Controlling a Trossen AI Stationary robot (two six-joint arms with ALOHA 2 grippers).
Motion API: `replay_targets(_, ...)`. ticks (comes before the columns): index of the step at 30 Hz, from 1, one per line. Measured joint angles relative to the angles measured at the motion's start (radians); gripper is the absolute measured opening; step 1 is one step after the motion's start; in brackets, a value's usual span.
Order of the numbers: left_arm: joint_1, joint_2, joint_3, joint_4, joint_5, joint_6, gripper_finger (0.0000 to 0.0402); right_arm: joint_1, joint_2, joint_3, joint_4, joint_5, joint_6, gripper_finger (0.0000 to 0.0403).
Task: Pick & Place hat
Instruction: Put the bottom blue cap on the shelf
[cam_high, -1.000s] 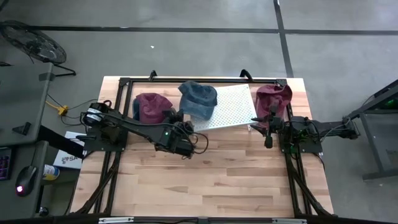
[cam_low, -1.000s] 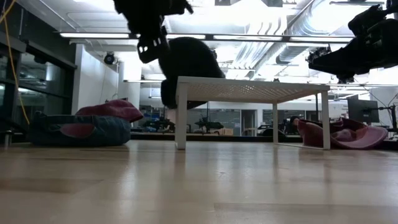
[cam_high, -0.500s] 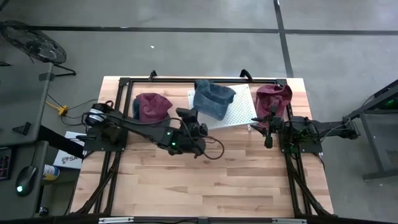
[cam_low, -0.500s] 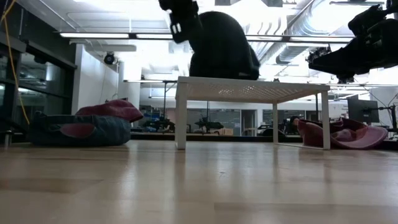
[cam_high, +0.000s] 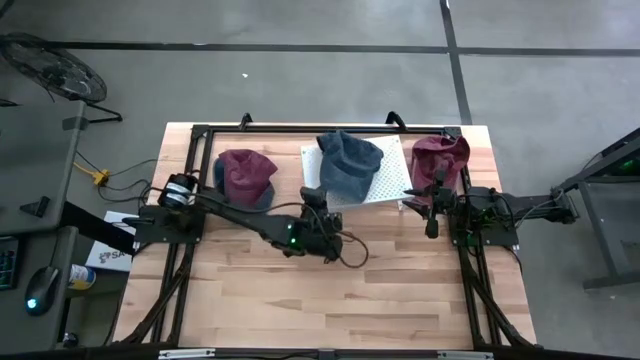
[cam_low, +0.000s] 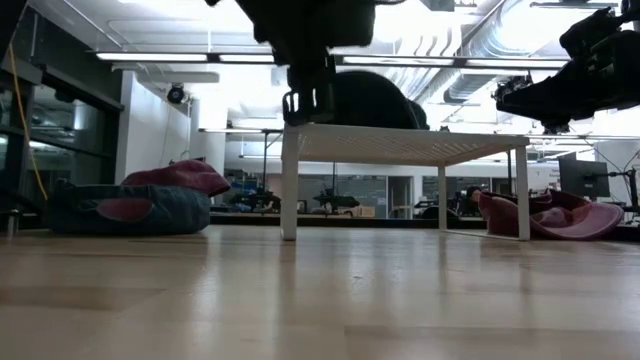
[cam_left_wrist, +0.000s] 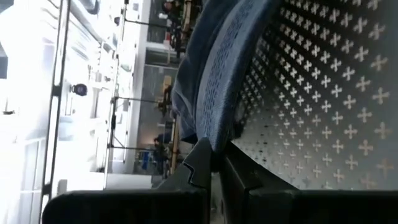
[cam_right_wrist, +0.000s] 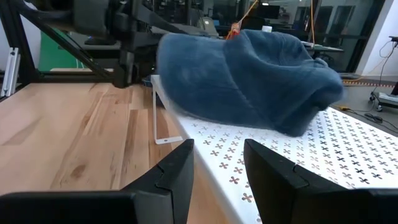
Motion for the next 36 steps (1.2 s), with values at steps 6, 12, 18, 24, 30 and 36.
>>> replay_targets(6, -0.043, -0.026, 0.000, -0.039, 0.055, -0.054, 0.0008, 0.000, 0.001, 0.000, 0.000, 0.000, 0.000, 0.0133)
replay_targets(12, -0.037, -0.027, 0.000, -0.199, 0.138, -0.247, 0.0019, 0.000, 0.001, 0.000, 0.000, 0.000, 0.000, 0.0133)
replay_targets(18, -0.001, -0.027, 0.001, -0.391, 0.260, -0.497, 0.0013, 0.000, 0.001, 0.000, 0.000, 0.000, 0.000, 0.0133)
replay_targets(24, 0.014, -0.027, 0.001, -0.458, 0.305, -0.573, 0.0036, 0.000, 0.001, 0.000, 0.000, 0.000, 0.000, 0.0133)
replay_targets(30, 0.013, -0.027, 0.001, -0.458, 0.324, -0.573, 0.0040, 0.000, 0.001, 0.000, 0.000, 0.000, 0.000, 0.0133)
replay_targets(36, 0.012, -0.027, 0.001, -0.465, 0.332, -0.575, 0.0041, 0.000, 0.001, 0.000, 0.000, 0.000, 0.000, 0.0133)
